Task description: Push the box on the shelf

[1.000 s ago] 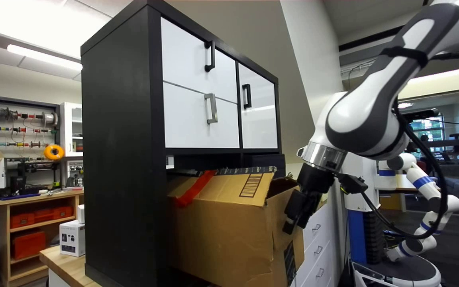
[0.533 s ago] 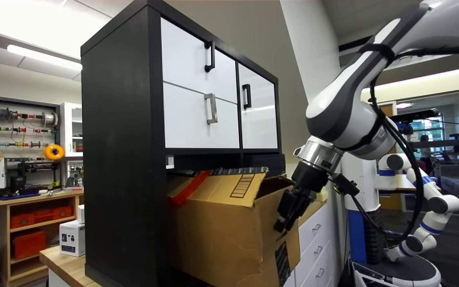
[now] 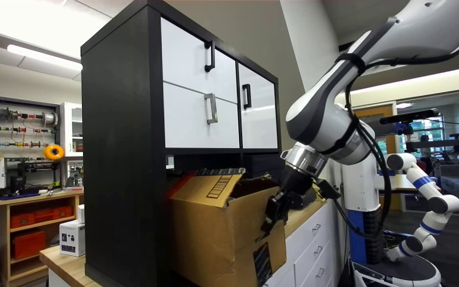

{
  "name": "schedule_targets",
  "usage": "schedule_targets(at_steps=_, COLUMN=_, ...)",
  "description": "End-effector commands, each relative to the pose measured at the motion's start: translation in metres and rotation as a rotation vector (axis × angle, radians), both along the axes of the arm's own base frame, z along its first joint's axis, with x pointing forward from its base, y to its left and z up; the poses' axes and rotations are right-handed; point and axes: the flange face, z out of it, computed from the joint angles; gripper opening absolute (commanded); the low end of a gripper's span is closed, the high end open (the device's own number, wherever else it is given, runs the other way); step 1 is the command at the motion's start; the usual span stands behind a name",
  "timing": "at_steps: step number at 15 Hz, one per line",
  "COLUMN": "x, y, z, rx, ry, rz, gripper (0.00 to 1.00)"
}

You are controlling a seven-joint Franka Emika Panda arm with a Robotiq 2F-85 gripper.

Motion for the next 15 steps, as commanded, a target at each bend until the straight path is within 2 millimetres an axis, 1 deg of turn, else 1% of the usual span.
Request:
schedule_targets(at_steps=1, x=0.039, y=0.010, z=0.005, rx=-0.029, ry=-0.077, rz=0.019, gripper=0.01)
schedule_targets(at_steps=6, x=0.073, y=0.017, z=0.004, rx=-0.048, ry=-0.115, rz=0.060, gripper=0.01)
schedule_targets(at_steps=12, x=0.107, y=0.011, z=0.002, rx=-0.067, ry=-0.150, rz=0.084, gripper=0.01)
schedule_targets(at_steps=15, x=0.118, y=0.005, z=0.003, rx=-0.070, ry=-0.164, rz=0.079, gripper=0.01)
